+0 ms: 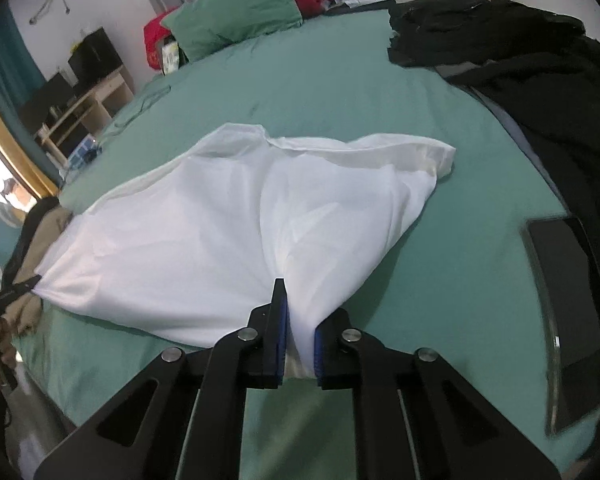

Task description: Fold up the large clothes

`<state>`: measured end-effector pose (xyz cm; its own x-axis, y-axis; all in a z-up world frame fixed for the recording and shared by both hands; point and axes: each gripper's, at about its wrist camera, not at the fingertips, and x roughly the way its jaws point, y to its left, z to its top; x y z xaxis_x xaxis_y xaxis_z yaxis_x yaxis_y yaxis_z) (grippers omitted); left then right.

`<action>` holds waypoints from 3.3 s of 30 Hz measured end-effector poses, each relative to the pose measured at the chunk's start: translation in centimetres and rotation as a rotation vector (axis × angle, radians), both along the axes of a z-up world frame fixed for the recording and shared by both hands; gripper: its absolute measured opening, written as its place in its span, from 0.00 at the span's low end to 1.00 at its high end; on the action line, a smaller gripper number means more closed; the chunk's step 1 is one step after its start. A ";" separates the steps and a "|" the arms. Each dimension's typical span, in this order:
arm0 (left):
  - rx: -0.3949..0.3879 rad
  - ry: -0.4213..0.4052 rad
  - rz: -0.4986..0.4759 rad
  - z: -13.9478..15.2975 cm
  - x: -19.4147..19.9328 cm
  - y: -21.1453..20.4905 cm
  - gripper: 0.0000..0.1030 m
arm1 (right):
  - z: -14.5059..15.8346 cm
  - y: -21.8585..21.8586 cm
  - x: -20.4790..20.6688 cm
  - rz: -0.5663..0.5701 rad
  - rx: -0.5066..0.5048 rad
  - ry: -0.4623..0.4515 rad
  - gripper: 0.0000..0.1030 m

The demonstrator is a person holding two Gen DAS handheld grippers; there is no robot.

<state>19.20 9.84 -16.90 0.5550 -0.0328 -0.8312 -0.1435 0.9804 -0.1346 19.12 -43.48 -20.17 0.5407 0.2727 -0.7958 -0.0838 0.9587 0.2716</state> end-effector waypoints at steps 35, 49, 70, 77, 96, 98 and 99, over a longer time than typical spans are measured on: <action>-0.005 0.127 -0.084 -4.3 6.9 -0.8 0.41 | -3.7 -2.4 13.8 0.065 -0.092 0.119 0.51; 0.019 0.084 0.150 -2.9 6.8 8.2 0.41 | 1.4 -8.4 12.2 -0.129 -0.174 -0.083 0.51; 0.050 0.062 0.105 -3.3 6.3 7.8 0.02 | -3.2 -10.2 9.2 -0.170 0.032 0.058 0.13; 0.034 0.046 0.099 -1.8 5.8 6.7 0.11 | -1.7 -9.6 10.2 -0.224 -0.072 -0.001 0.11; -0.106 -0.012 -0.166 -1.6 -1.8 -7.7 0.47 | 1.6 5.2 2.2 0.135 0.037 -0.200 0.61; -0.066 0.086 -0.165 -3.7 -1.8 -8.3 0.47 | 0.7 7.7 1.7 0.214 -0.024 -0.177 0.61; -0.039 0.101 -0.162 -4.4 -2.3 -8.7 0.47 | -0.3 9.2 1.5 0.269 -0.083 -0.136 0.61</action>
<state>16.88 1.14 -21.35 0.4539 -0.1485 -0.8786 0.0010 0.9861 -0.1661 20.67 -34.27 -20.50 0.5613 0.3578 -0.7463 -0.3675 0.9157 0.1627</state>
